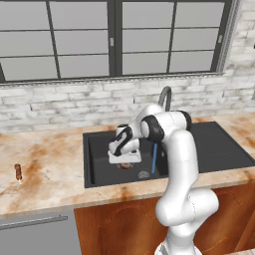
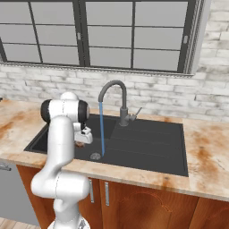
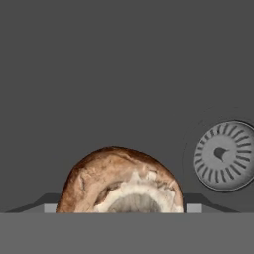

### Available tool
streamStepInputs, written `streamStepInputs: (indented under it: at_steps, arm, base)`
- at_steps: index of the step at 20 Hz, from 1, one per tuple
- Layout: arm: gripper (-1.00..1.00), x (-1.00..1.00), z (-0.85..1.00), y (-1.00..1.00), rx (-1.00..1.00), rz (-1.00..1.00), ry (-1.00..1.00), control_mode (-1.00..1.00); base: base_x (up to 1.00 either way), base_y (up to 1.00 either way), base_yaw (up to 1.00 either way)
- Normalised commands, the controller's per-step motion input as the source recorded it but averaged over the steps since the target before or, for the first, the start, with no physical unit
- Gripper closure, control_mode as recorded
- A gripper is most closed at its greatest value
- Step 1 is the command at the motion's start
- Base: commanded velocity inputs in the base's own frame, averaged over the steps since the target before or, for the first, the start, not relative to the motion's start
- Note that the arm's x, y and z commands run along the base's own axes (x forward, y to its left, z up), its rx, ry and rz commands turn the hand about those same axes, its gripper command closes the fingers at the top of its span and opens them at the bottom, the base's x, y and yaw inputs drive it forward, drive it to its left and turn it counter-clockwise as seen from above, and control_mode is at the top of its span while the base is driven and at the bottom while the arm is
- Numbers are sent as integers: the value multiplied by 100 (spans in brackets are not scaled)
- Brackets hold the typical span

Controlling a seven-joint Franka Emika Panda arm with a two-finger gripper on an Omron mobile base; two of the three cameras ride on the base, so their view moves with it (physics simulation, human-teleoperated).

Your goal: Turn on the sink faucet. Then move the mushroom from the counter to the sink. Turn off the sink. Move the vegetable from the sink to the pot next to the stove. Finally move the pot to the front center burner.

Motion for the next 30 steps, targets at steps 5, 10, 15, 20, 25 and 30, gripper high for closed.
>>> streamStepInputs:
  at_steps: [5, 10, 15, 20, 25, 30]
  arm:
    - [100, 41, -43, 0, 0, -1, 0, -100]
    - [-100, 10, -24, -1, 0, 0, 1, -100]
    - [-100, -1, -3, -6, 0, 0, -5, -100]
    - [-100, -15, 11, -17, 0, 0, -8, -100]
    - [-100, -26, 30, -5, 0, 0, -10, -100]
    - [-100, -26, 54, 0, 0, 0, -14, -100]
  base:
    - [0, 0, 0]
    - [0, 0, 0]
    - [0, 0, 0]
    - [0, 0, 0]
    - [0, 0, 0]
    - [0, 0, 0]
